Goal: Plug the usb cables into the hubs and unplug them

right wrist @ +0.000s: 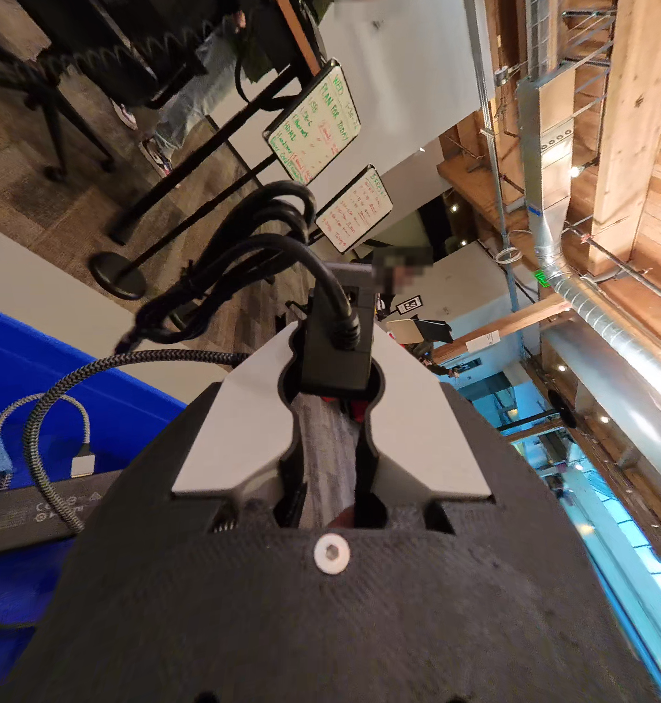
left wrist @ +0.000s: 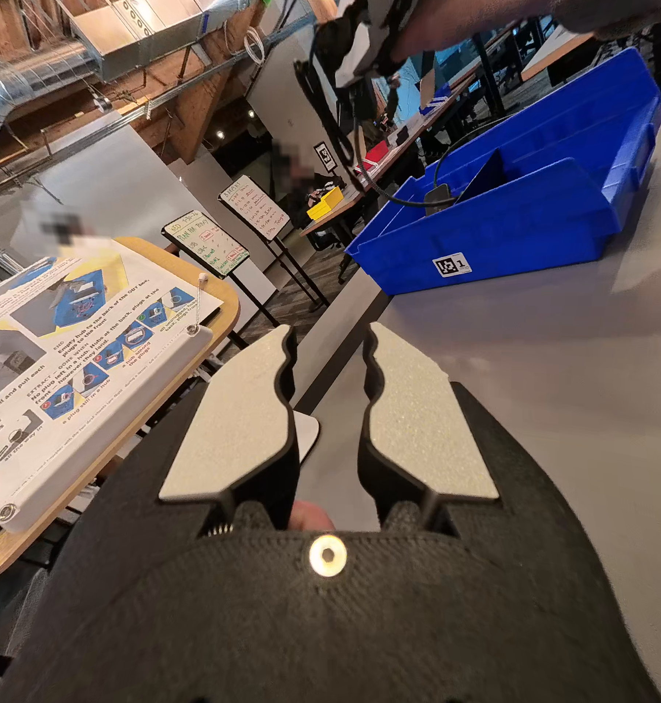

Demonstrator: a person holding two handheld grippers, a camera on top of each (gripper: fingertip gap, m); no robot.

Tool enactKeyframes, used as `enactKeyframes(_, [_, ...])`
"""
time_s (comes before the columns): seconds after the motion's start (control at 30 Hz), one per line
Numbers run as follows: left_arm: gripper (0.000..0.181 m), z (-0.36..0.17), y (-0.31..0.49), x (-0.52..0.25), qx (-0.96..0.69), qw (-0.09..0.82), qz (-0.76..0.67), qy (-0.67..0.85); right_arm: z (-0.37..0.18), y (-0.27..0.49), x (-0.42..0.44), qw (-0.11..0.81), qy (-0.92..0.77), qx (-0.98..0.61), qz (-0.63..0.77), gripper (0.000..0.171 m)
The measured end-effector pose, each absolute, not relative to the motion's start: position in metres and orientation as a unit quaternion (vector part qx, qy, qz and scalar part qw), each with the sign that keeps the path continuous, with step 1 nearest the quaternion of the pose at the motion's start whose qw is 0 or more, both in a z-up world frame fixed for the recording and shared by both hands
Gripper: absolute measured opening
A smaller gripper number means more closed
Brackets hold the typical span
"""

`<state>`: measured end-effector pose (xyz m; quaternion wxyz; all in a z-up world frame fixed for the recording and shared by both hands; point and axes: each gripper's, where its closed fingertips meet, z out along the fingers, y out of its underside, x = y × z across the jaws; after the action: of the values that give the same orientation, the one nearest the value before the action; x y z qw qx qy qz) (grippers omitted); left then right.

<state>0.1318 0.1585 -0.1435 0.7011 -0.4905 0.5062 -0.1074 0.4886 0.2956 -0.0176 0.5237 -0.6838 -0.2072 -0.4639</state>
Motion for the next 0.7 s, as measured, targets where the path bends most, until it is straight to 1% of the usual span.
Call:
enactKeyframes(0.23, [0.033, -0.149, 0.157, 0.135, -0.486, 0.699, -0.102, 0.515, -0.064, 0.299, 0.478, 0.500, -0.239, -0.721, -0.416, 0.024])
enactKeyframes(0.33, [0.033, -0.150, 0.157, 0.136, -0.485, 0.698, -0.102, 0.517, -0.087, 0.295, 0.471, 0.491, -0.242, -0.753, -0.366, 0.025])
enactKeyframes(0.43, [0.033, -0.152, 0.155, 0.137, -0.483, 0.696, -0.101, 0.521, -0.114, 0.289, 0.466, 0.455, -0.256, -0.792, -0.317, 0.025])
enactKeyframes(0.63, [0.033, -0.152, 0.150, 0.140, -0.474, 0.697, -0.094, 0.530, -0.129, 0.283, 0.464, 0.414, -0.278, -0.813, -0.300, 0.025])
enactKeyframes(0.7, [0.033, -0.153, 0.150, 0.140, -0.473, 0.697, -0.093, 0.531, -0.134, 0.279, 0.463, 0.388, -0.286, -0.824, -0.298, 0.024])
